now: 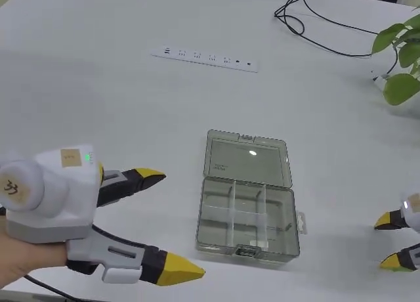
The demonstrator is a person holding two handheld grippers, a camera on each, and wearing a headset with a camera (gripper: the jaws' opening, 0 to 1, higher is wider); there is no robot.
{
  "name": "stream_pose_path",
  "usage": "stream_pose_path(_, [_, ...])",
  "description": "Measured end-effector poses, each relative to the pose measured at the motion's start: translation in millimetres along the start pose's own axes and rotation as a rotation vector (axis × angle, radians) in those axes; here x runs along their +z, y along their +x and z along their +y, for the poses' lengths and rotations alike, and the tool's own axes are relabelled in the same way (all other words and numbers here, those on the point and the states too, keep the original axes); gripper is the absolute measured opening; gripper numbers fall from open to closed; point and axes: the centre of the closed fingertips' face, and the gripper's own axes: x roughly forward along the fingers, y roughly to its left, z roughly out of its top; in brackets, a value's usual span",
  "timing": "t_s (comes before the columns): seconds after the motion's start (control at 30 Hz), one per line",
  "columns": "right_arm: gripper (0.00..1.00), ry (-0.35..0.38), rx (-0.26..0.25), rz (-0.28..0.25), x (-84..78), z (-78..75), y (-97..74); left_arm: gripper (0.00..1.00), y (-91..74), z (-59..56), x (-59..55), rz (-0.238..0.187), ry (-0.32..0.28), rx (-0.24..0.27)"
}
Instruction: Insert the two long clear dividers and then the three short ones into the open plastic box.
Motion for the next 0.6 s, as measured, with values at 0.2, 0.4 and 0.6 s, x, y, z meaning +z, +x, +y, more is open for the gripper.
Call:
stream_pose_path(0.2, [0.33, 0.007, -0.007, 0.009, -5.0, -2.8, 1.1, 1.00, 0.8, -1.4, -0.1, -0.001, -0.001, -0.003])
stream_pose_path(0.4, [0.33, 0.004, -0.026, 0.020, -3.7, -0.7, 0.2, 1.00, 1.6, -2.3, 1.0, -0.001, 0.003, -0.007])
stream_pose_path(0.6, [0.33, 0.014, -0.069, -0.019, 10.7, -1.6, -13.1, 0.99, 0.9, -2.6, 3.9, -0.005, 0.008, -0.010])
